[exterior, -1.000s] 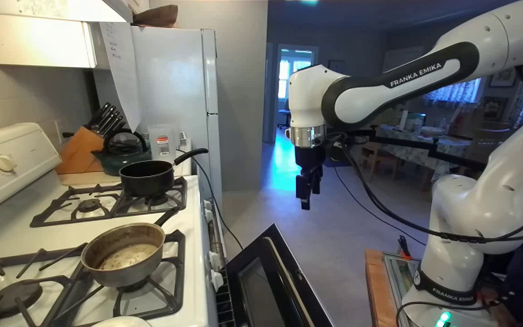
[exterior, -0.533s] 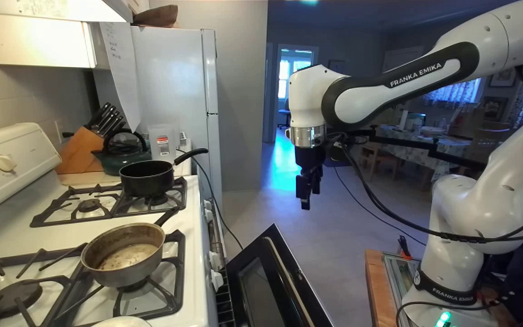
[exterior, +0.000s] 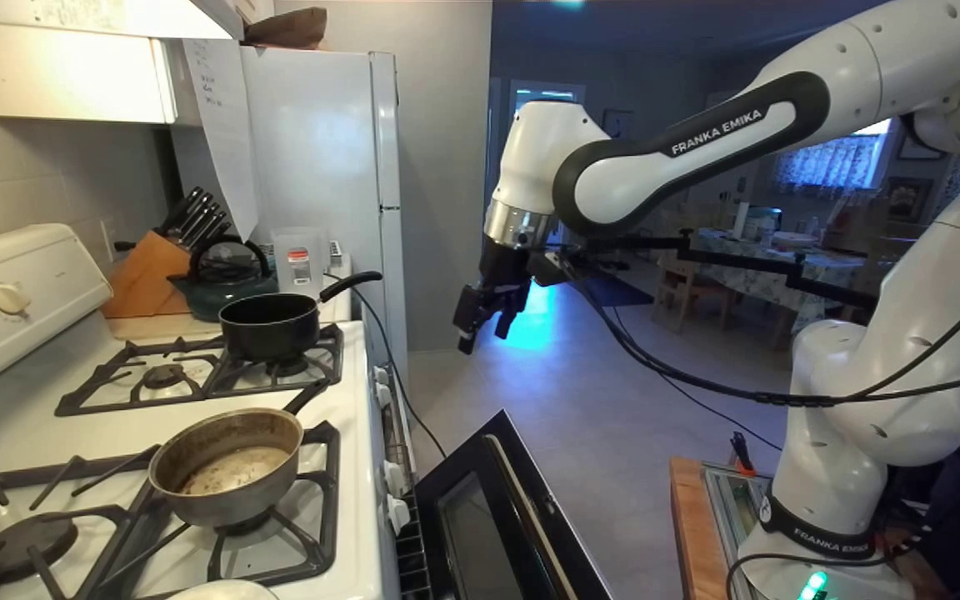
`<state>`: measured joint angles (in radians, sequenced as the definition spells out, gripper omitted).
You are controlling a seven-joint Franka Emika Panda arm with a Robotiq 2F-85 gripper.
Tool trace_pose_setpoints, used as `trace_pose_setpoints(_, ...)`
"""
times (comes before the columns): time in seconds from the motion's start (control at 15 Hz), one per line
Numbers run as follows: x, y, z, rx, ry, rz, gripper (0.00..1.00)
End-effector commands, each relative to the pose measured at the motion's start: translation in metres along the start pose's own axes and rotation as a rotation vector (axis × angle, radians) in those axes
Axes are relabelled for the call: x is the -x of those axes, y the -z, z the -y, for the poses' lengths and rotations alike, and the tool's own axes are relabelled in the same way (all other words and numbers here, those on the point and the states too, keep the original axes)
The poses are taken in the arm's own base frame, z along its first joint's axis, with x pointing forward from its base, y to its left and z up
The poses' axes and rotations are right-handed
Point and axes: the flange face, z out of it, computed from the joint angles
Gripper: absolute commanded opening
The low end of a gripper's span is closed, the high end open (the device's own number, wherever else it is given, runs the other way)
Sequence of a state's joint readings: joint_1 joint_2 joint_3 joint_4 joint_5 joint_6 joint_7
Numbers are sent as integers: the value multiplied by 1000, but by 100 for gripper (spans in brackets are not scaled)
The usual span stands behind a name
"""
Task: Put the silver pan in the open oven.
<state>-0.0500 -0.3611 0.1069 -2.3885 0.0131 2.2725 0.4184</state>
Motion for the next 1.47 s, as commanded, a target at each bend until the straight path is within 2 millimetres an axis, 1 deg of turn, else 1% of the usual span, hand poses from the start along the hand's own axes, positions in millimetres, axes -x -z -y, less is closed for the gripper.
trace_pose_setpoints(0.0,-28,-20,49,-73,16,-69,100)
trace_pose_setpoints(0.2,-35,-36,78,-115,-2,-67,100)
trace_pose_setpoints(0.47,-43,-53,102,-164,-60,-26,100)
trace_pose_setpoints(0.73,-50,-59,123,-207,-100,-4,100)
trace_pose_setpoints(1.07,-64,-61,153,-254,-138,-1,100)
trace_pose_setpoints(1.4,-83,-72,169,-243,-144,-19,100)
